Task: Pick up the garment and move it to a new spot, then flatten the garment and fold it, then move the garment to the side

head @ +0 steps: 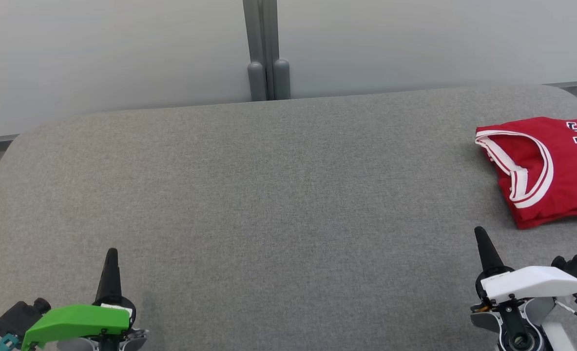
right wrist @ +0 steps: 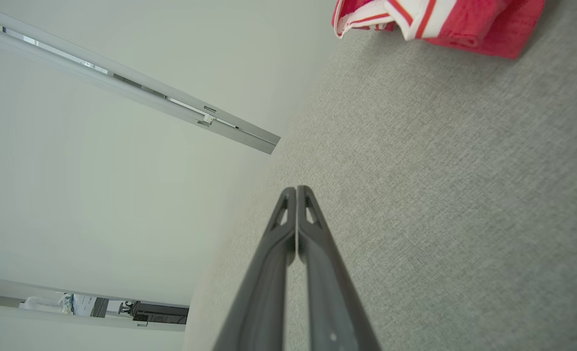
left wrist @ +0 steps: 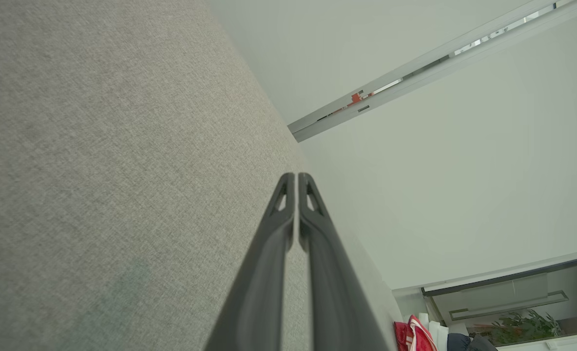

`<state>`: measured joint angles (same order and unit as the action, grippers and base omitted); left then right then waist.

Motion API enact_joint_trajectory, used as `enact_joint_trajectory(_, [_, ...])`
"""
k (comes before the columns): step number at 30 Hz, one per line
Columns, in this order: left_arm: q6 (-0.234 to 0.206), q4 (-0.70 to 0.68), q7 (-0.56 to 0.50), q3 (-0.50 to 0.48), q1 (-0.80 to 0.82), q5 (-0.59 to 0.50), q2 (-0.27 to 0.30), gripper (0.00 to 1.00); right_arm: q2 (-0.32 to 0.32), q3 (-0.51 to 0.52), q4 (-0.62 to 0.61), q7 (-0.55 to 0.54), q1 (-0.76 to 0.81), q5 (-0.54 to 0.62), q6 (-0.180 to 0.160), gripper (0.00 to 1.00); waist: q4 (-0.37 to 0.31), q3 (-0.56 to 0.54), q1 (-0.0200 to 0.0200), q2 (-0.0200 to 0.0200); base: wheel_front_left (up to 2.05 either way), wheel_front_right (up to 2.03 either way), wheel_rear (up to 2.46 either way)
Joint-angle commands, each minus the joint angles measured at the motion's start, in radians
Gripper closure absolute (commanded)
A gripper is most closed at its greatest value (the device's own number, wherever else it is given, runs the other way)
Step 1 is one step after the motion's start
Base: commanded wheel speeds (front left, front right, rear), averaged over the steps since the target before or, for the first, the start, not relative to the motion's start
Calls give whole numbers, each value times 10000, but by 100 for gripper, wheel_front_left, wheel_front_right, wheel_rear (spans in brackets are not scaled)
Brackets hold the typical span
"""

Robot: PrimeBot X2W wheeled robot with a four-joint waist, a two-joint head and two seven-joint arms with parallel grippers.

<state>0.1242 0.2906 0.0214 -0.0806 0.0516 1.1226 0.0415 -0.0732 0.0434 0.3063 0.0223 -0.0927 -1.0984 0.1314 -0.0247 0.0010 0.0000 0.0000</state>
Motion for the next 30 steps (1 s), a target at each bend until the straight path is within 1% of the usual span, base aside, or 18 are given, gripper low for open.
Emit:
enact_joint_trajectory(1, [54, -147, -50, -50, 262, 241, 77, 100, -2, 61, -147, -64, -205, -256, -5, 100, 6, 0, 0, 0, 0, 0, 0])
enact_joint_trajectory(30, [82, -316, -742, -214, 475, 2706, 105, 100, 120, 413, -412, -776, -212, -2836, -8, 100, 116, 10, 0, 0, 0, 0, 0])
